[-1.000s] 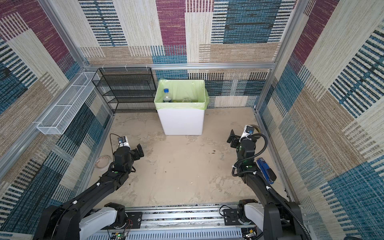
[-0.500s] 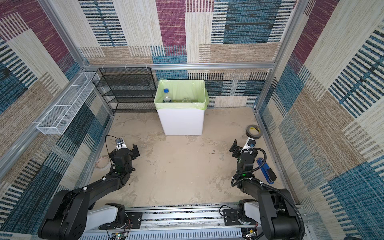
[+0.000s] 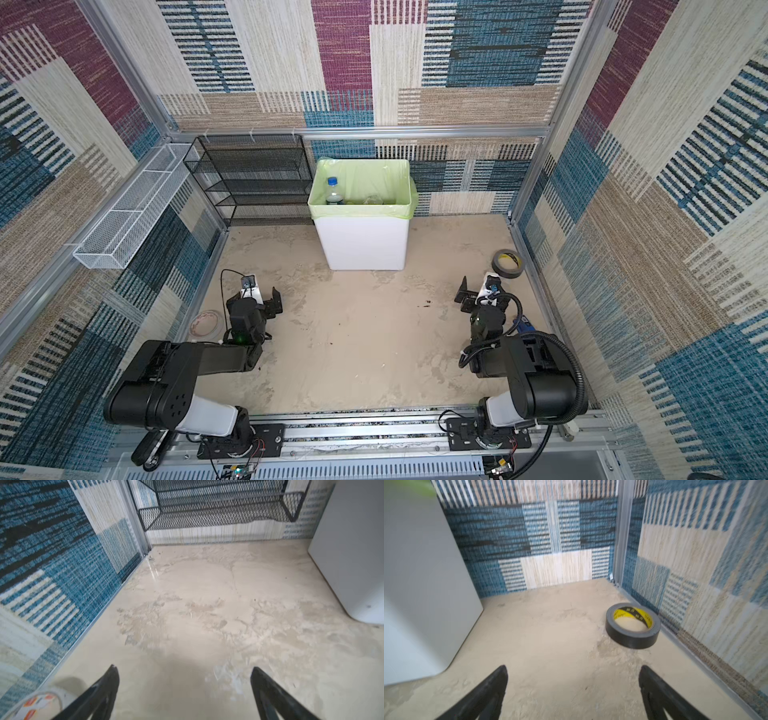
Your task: Throw the plastic bottles in the bin
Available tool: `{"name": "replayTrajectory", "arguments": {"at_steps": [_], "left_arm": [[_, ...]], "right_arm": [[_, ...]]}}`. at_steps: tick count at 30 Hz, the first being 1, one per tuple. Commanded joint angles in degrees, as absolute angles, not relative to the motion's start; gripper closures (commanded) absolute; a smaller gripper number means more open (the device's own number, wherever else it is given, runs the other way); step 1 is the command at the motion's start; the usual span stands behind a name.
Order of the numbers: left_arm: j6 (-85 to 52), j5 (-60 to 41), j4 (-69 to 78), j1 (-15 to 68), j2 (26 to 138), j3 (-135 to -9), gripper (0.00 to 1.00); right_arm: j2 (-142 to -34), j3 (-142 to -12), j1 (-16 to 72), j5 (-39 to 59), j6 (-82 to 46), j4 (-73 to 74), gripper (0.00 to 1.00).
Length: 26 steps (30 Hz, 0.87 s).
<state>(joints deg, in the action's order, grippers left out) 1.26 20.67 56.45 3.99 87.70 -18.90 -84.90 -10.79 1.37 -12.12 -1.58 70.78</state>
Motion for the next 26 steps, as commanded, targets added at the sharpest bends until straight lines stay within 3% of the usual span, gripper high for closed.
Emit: {"name": "replayTrajectory", "arguments": {"at_steps": [1, 3, 5, 8, 26], "left_arm": [[-0.66, 14.78, 47.89, 2.78, 85.97, -21.97, 0.01], [0.43, 14.95, 54.08, 2.46, 89.02, -21.59, 0.01], [-0.78, 15.34, 47.43, 2.38, 87.22, -23.38, 0.01], [-0.08, 15.29, 52.48, 2.2, 88.84, -22.32, 0.01], [-0.16, 14.95, 51.0, 2.3, 88.24, -22.54, 0.01]], "right_arm": [[-87.49, -13.36, 1.34, -6.91, 0.62, 73.31, 0.01], [-86.87, -12.51, 1.06, -6.84, 0.29, 73.48, 0.01], [-89.31, -10.35, 1.07, -8.48, -0.08, 80.31, 0.01], [-88.91, -10.43, 1.12, -8.89, -0.07, 79.34, 0.01], [-88.95, -10.36, 1.1, -8.62, -0.09, 79.31, 0.01]]}}
